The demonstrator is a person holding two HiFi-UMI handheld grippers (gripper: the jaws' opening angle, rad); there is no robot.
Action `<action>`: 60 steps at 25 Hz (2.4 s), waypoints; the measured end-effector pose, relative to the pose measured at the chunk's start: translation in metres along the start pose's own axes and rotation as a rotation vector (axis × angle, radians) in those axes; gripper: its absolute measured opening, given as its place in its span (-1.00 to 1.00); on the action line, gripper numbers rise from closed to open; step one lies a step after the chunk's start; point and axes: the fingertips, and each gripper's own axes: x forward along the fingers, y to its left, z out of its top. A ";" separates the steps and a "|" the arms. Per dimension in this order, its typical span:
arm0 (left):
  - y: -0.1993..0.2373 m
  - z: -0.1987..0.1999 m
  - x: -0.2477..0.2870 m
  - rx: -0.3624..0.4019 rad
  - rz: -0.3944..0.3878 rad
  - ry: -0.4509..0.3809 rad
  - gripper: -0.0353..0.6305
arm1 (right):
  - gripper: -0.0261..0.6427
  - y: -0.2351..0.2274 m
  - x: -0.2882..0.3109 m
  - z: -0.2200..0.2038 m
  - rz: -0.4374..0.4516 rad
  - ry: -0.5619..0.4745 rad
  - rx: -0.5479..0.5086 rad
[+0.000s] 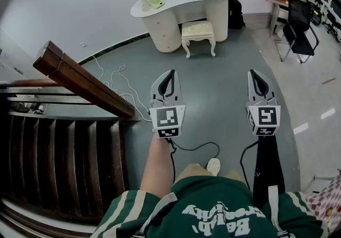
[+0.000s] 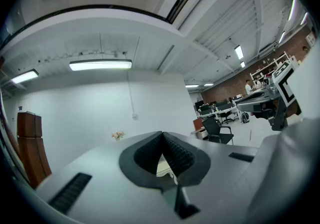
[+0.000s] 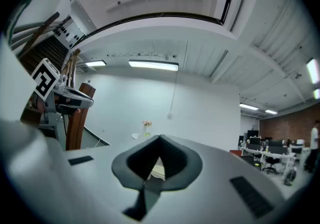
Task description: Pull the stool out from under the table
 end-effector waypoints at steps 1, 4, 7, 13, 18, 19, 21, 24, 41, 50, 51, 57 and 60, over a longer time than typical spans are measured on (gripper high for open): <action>0.000 0.000 0.000 -0.007 0.002 0.001 -0.88 | -0.91 0.000 -0.001 -0.002 0.003 0.002 -0.003; -0.003 0.000 -0.001 -0.008 -0.002 0.000 -0.88 | -0.91 0.002 -0.003 -0.005 0.010 0.007 -0.005; -0.009 0.003 0.001 0.016 -0.013 0.000 -0.88 | -0.91 0.002 -0.003 -0.006 0.022 0.003 0.002; -0.018 0.006 0.005 0.014 -0.031 -0.008 -0.69 | -0.91 -0.011 -0.003 -0.006 0.010 -0.038 0.082; -0.028 0.006 0.004 0.020 -0.059 -0.018 -0.22 | -0.40 -0.006 -0.001 -0.010 0.059 -0.041 0.111; -0.028 0.006 0.003 0.022 -0.061 -0.021 -0.13 | -0.31 -0.003 -0.001 -0.009 0.074 -0.050 0.123; -0.030 0.006 0.003 0.018 -0.070 -0.031 0.02 | -0.07 0.001 0.000 -0.006 0.104 -0.074 0.154; -0.029 0.008 0.005 -0.008 -0.075 -0.055 0.20 | 0.22 0.012 0.005 -0.007 0.162 -0.069 0.129; 0.011 -0.022 0.094 -0.018 -0.103 -0.072 0.39 | 0.67 0.021 0.099 -0.043 0.167 -0.008 0.076; 0.059 -0.035 0.213 -0.038 -0.158 -0.076 0.39 | 0.67 0.019 0.213 -0.044 0.161 0.022 0.019; 0.061 -0.037 0.224 -0.037 -0.167 -0.073 0.39 | 0.67 0.017 0.224 -0.045 0.157 0.026 0.019; 0.091 -0.043 0.287 -0.013 -0.222 -0.076 0.39 | 0.66 0.018 0.299 -0.040 0.137 0.031 0.036; 0.110 -0.051 0.315 -0.023 -0.231 -0.071 0.39 | 0.65 0.021 0.335 -0.035 0.127 0.020 0.037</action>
